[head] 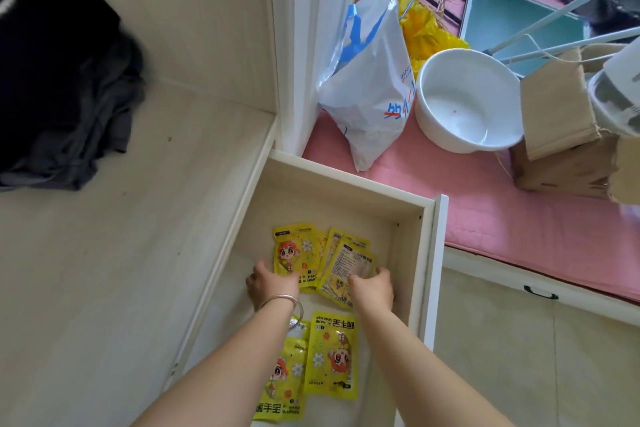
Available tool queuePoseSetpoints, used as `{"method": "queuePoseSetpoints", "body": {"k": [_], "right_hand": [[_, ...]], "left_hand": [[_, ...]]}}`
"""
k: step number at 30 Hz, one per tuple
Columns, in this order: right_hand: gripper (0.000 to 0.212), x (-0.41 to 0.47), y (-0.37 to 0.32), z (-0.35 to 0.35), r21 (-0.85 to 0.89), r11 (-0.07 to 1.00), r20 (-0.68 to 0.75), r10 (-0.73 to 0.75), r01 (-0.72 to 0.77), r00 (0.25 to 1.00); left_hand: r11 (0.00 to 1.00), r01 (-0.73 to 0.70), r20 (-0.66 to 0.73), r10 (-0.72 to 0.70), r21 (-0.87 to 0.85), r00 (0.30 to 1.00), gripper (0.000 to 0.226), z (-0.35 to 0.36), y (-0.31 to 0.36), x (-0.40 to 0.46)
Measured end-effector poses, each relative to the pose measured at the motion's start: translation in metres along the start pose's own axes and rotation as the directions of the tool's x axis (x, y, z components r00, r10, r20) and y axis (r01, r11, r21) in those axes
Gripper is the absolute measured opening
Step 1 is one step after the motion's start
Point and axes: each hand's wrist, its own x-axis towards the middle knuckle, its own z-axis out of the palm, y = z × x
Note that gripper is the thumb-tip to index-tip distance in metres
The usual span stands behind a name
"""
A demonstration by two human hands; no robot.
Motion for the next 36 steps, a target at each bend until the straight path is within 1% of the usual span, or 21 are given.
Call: {"method": "queuePoseSetpoints", "body": {"k": [3, 6, 8, 11, 14, 16, 18, 21, 24, 28, 31, 33, 36], "right_hand": [[0.054, -0.026, -0.007, -0.002, -0.045, 0.996, 0.103, -0.070, 0.075, 0.992], [0.038, -0.057, -0.017, -0.002, -0.060, 0.975, 0.169, -0.201, 0.214, 0.965], [0.031, -0.079, -0.023, 0.001, -0.070, 0.946, 0.200, -0.299, 0.318, 0.933], [0.020, -0.111, -0.033, 0.001, -0.091, 0.876, 0.265, -0.438, 0.474, 0.859], [0.021, -0.143, -0.039, 0.001, -0.071, 0.815, 0.364, -0.516, 0.575, 0.776], [0.022, -0.167, -0.036, 0.003, -0.061, 0.773, 0.448, -0.544, 0.632, 0.709], [0.020, -0.192, -0.030, 0.009, -0.066, 0.720, 0.528, -0.562, 0.691, 0.637], [0.018, -0.233, -0.007, 0.025, -0.039, 0.661, 0.658, -0.547, 0.750, 0.517], [0.021, -0.278, 0.032, 0.046, -0.074, 0.584, 0.781, -0.470, 0.809, 0.411], [0.018, -0.343, 0.093, 0.080, -0.108, 0.506, 0.893, -0.329, 0.856, 0.307], [0.015, -0.389, 0.141, 0.102, -0.116, 0.409, 0.945, -0.236, 0.905, 0.227], [0.014, -0.415, 0.174, 0.116, -0.117, 0.364, 0.964, -0.182, 0.924, 0.194], [0.019, -0.447, 0.224, 0.136, -0.133, 0.354, 0.975, -0.121, 0.926, 0.186]], "left_hand": [[0.997, 0.017, 0.019, -0.016, -0.070, 1.000, 0.060, -0.019, 0.003, -0.016], [0.956, 0.015, 0.143, 0.029, -0.292, 0.989, 0.041, -0.039, 0.006, -0.036], [0.914, -0.012, 0.166, 0.086, -0.406, 0.982, 0.030, -0.055, 0.009, -0.054], [0.877, -0.121, 0.096, 0.185, -0.464, 0.978, 0.018, -0.084, 0.008, -0.081], [0.842, -0.234, -0.042, 0.244, -0.487, 0.969, 0.013, -0.117, -0.008, -0.106], [0.825, -0.283, -0.163, 0.232, -0.489, 0.959, 0.012, -0.140, -0.030, -0.122], [0.807, -0.306, -0.270, 0.189, -0.504, 0.944, 0.012, -0.162, -0.057, -0.140], [0.766, -0.303, -0.390, 0.074, -0.567, 0.918, 0.013, -0.191, -0.107, -0.172], [0.733, -0.292, -0.468, -0.041, -0.615, 0.883, 0.017, -0.214, -0.165, -0.204], [0.701, -0.271, -0.545, -0.198, -0.660, 0.814, 0.017, -0.243, -0.256, -0.241], [0.633, -0.255, -0.558, -0.339, -0.731, 0.758, 0.018, -0.259, -0.330, -0.265], [0.569, -0.249, -0.539, -0.423, -0.784, 0.728, 0.018, -0.263, -0.379, -0.280], [0.515, -0.230, -0.507, -0.501, -0.826, 0.701, 0.016, -0.268, -0.449, -0.298]]}}
